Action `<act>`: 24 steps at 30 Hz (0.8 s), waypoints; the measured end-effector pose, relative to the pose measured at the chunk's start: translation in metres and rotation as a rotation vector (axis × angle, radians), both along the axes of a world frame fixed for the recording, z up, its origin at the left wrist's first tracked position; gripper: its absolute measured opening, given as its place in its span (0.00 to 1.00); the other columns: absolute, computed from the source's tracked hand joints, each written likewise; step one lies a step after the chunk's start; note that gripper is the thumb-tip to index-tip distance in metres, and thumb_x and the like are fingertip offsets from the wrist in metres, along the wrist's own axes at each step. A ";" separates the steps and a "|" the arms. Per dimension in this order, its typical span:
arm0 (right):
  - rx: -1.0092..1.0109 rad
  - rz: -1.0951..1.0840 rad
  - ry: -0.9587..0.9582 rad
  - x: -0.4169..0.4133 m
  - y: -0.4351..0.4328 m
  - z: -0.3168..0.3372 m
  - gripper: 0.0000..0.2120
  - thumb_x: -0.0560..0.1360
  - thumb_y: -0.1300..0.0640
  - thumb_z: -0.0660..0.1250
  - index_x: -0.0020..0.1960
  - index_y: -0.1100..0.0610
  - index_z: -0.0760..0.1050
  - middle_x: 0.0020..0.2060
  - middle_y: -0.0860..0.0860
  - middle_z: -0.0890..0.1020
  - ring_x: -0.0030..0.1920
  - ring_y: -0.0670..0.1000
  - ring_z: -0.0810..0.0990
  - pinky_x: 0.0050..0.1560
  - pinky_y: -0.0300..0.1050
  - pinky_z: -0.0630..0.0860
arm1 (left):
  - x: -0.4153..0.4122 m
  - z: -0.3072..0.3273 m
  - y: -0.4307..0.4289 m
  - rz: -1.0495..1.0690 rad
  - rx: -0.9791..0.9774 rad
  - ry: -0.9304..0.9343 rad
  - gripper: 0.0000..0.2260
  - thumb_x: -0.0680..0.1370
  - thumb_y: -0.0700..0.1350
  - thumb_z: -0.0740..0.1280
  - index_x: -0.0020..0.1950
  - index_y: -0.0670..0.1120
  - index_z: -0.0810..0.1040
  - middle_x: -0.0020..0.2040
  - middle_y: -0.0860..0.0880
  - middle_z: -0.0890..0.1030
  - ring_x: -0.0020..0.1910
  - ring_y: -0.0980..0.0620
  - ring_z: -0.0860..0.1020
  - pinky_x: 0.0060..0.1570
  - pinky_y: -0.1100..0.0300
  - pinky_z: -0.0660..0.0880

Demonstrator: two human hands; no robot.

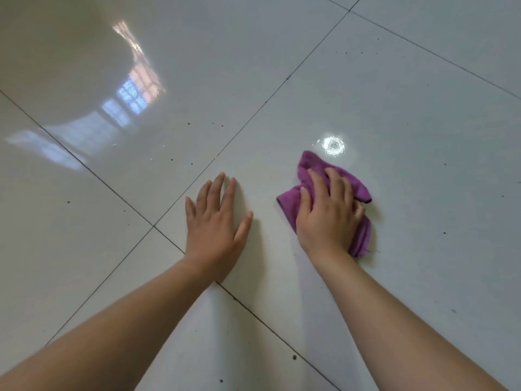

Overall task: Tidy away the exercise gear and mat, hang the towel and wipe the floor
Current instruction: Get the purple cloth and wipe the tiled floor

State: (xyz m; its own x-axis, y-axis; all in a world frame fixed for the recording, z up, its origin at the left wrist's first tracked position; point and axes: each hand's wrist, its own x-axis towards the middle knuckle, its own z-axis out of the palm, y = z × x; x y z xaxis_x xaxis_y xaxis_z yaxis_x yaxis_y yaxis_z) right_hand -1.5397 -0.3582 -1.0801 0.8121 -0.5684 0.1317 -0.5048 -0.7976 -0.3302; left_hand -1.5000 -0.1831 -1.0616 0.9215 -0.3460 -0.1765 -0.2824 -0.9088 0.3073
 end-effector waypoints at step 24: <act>-0.022 0.300 0.022 0.070 0.006 0.002 0.19 0.76 0.44 0.55 0.64 0.48 0.71 0.66 0.50 0.72 0.66 0.54 0.68 0.58 0.55 0.62 | 0.028 -0.009 -0.010 0.034 0.016 -0.100 0.28 0.77 0.60 0.47 0.76 0.53 0.52 0.77 0.51 0.52 0.75 0.51 0.47 0.73 0.49 0.42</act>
State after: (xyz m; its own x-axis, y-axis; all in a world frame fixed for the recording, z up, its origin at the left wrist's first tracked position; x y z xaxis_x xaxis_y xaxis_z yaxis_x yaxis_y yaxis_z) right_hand -1.4694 -0.3517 -1.0782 0.9463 -0.2997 0.1214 -0.2523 -0.9191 -0.3027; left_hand -1.4724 -0.1935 -1.0711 0.9459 -0.3123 -0.0885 -0.2800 -0.9229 0.2642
